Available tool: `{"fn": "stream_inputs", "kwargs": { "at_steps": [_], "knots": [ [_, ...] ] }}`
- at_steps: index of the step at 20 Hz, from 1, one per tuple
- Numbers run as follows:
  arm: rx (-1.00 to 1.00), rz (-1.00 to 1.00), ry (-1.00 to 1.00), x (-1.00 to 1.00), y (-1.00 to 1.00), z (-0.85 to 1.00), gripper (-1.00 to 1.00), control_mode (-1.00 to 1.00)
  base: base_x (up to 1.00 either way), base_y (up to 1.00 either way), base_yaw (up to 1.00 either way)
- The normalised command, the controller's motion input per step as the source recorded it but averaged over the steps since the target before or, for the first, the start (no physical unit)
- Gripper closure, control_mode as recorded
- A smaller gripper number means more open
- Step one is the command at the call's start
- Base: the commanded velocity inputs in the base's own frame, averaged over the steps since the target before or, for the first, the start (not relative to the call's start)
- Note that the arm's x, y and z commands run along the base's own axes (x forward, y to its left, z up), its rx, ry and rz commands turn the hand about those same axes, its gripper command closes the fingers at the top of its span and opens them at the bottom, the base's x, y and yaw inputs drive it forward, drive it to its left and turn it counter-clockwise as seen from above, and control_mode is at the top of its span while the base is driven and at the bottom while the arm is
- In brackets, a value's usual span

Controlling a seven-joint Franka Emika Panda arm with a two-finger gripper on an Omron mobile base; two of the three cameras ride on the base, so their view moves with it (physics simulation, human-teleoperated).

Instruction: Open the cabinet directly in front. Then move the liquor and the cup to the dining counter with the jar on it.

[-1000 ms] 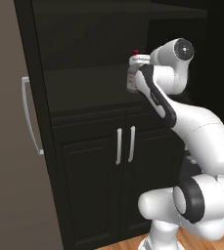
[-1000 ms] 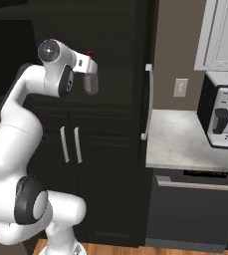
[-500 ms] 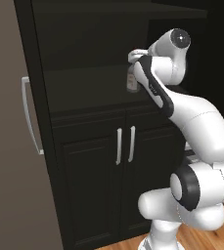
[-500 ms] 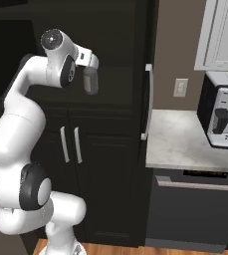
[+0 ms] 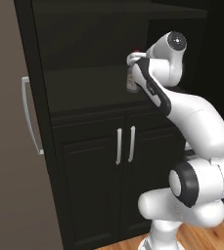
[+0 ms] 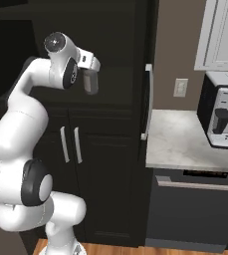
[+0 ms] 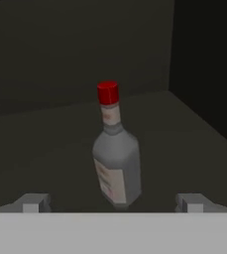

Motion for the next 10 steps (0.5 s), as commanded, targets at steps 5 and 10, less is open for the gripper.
{"fn": "stream_inputs", "kwargs": {
  "at_steps": [5, 10],
  "knots": [
    [0.0, 0.0, 0.0, 0.35, 0.0, -0.11, -1.0, -1.0, 0.0, 0.0, 0.0],
    [0.0, 0.0, 0.0, 0.38, 0.0, -0.04, -1.0, -1.0, 0.0, 0.0, 0.0]
  ]
}}
